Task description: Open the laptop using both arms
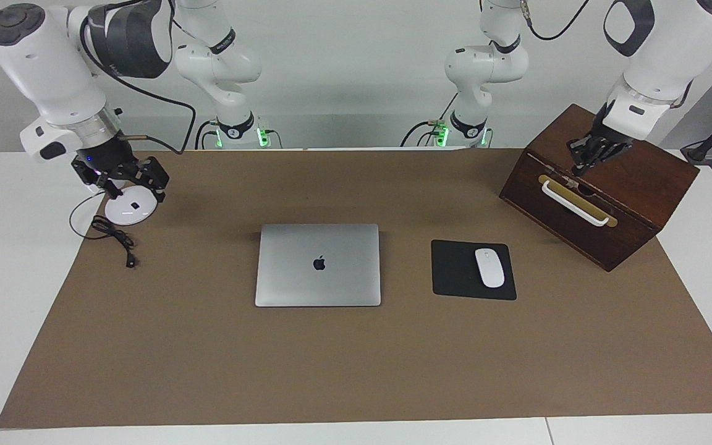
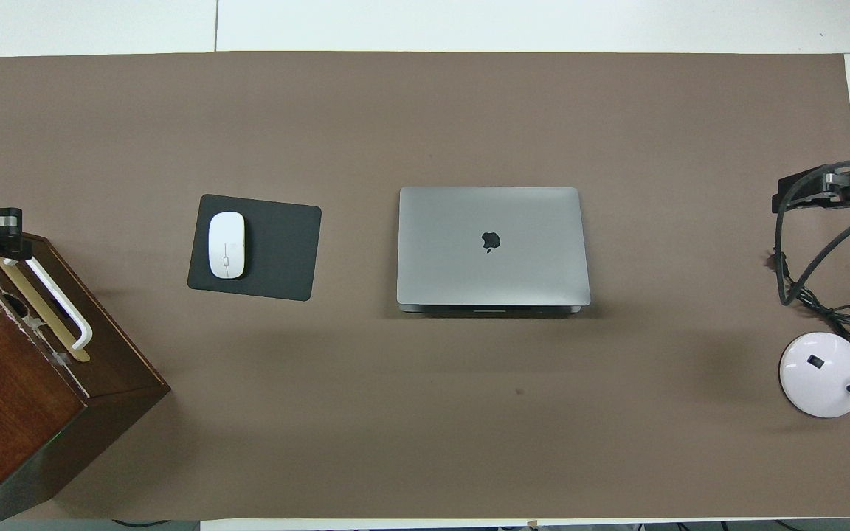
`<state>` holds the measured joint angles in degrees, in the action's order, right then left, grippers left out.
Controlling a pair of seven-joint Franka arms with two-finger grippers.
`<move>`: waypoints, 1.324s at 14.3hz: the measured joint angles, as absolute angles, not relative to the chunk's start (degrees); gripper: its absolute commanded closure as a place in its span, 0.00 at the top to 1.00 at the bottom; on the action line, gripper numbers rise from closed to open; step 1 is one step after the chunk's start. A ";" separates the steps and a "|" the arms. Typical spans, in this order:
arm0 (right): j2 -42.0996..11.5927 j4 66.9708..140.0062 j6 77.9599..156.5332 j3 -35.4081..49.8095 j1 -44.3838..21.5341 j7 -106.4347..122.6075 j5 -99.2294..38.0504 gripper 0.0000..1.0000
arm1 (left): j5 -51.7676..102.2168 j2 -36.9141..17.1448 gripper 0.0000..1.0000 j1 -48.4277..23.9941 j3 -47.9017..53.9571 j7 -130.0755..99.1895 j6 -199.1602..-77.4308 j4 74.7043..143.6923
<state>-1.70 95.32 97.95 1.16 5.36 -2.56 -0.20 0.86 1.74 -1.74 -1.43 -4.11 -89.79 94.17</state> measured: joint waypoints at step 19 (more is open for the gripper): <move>-1.87 98.29 106.19 1.19 6.49 3.31 -0.21 1.00 | 3.60 16.74 0.00 -14.31 0.07 -4.24 -139.58 136.48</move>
